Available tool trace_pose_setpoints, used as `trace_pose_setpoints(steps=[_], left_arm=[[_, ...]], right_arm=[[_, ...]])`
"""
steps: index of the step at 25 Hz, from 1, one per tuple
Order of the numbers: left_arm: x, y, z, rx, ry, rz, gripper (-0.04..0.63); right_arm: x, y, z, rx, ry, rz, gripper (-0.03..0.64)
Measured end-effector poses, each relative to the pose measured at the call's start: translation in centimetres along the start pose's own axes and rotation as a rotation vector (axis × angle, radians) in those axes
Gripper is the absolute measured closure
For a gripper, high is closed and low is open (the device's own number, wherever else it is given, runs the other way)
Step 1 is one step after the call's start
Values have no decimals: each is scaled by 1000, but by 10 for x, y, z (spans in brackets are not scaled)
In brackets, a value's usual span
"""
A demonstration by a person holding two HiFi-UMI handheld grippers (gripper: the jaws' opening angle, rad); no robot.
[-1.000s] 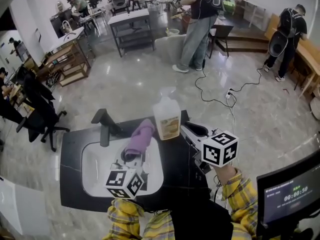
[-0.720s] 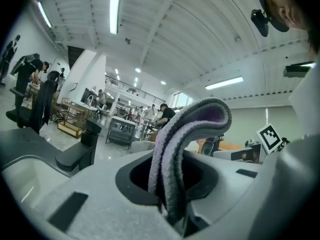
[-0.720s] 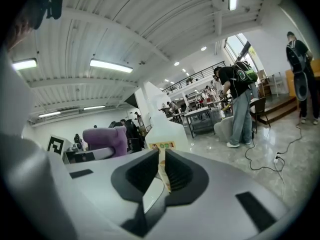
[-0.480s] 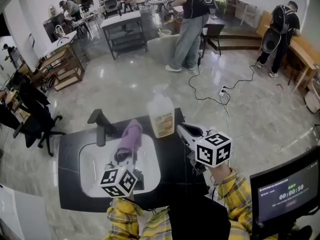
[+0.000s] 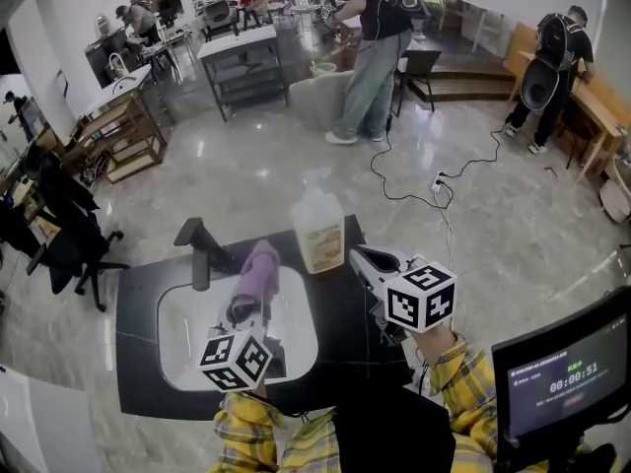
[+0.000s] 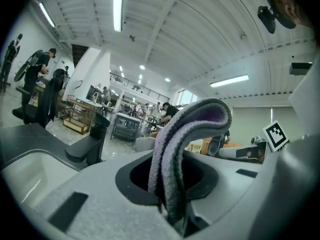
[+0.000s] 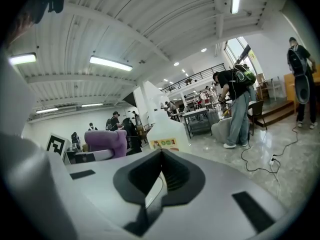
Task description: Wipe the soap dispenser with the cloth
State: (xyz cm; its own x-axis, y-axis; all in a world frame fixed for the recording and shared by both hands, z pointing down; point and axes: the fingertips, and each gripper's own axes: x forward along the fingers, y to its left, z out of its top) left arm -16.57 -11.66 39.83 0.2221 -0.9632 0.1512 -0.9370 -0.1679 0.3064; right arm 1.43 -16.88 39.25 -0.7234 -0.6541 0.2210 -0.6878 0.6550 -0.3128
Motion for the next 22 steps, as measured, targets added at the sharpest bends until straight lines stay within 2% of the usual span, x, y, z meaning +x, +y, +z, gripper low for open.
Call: trace_pose_setpoints(steps=[12, 18, 22], left_arm=[[3, 0, 6, -4, -6, -1, 523], [10, 4, 10, -23, -1, 23, 523], [9, 11, 2, -27, 1, 22, 523]], right_arm=[[4, 2, 4, 14, -9, 8, 611], [12, -1, 10, 23, 1, 19, 612], [17, 4, 2, 19, 3, 29, 612]])
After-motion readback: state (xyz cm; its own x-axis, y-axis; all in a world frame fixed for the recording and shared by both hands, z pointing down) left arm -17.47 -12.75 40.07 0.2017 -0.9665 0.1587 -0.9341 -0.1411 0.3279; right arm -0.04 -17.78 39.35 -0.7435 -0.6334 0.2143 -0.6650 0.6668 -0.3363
